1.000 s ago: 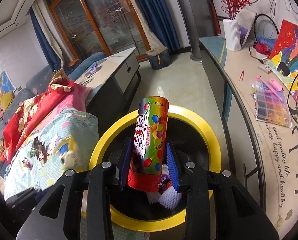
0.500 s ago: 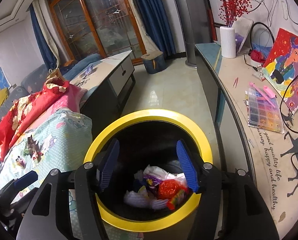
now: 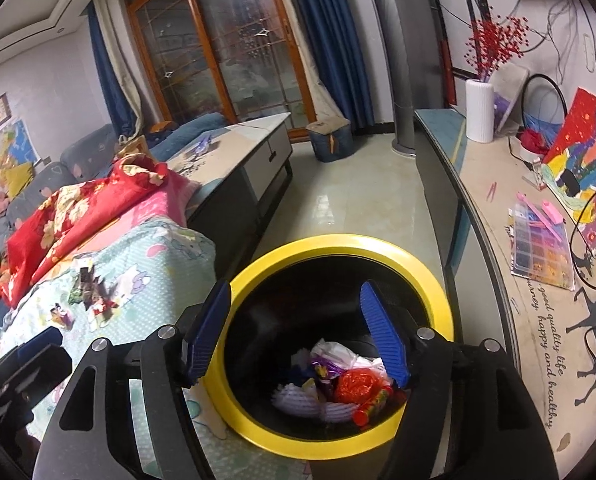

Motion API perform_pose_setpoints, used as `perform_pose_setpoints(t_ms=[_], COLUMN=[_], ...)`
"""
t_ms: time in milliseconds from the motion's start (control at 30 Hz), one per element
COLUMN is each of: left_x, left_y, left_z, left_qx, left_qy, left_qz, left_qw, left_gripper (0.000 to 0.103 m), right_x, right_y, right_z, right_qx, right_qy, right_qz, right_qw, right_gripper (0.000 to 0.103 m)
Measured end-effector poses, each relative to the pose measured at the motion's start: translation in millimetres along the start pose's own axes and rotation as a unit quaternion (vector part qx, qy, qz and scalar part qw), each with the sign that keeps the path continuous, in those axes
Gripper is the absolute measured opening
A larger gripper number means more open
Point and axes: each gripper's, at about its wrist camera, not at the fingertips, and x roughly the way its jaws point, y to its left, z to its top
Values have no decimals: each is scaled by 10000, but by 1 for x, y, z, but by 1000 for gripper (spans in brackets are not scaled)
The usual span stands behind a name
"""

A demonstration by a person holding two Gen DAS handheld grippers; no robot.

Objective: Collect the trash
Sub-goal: 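Move both open grippers back to the remaining wrappers on the bed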

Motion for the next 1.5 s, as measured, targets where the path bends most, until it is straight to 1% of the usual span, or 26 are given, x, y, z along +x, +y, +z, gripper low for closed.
perform_pose_setpoints(t_ms=[267, 433, 633, 867, 1100, 1333, 1500], left_x=[-24, -36, -50, -68, -87, -96, -94], left_y=[26, 47, 74, 110, 148, 186, 209], left_z=[3, 3, 4, 6, 8, 2, -1], left_qx=[-196, -330, -559, -892, -1220, -1545, -1778], left_qy=[-294, -441, -578, -763, -903, -868, -765], left_qz=[315, 577, 807, 1064, 1357, 1686, 1783], left_qw=[9989, 9968, 9935, 9874, 9791, 9696, 9648], left_gripper=[92, 92, 92, 92, 92, 92, 92], right_x=[-7, -8, -8, -7, 0, 18, 43], right_y=[33, 56, 88, 124, 160, 193, 219], right_z=[-2, -5, -10, -14, -14, -4, 2], right_qx=[-229, -371, -632, -936, -1195, -1360, -1488], right_qy=[-38, -5, 57, 130, 212, 251, 375], right_qz=[285, 532, 777, 1027, 1352, 1604, 1746], right_qw=[9993, 9979, 9950, 9902, 9834, 9773, 9726], right_gripper=[68, 69, 70, 70, 70, 70, 70])
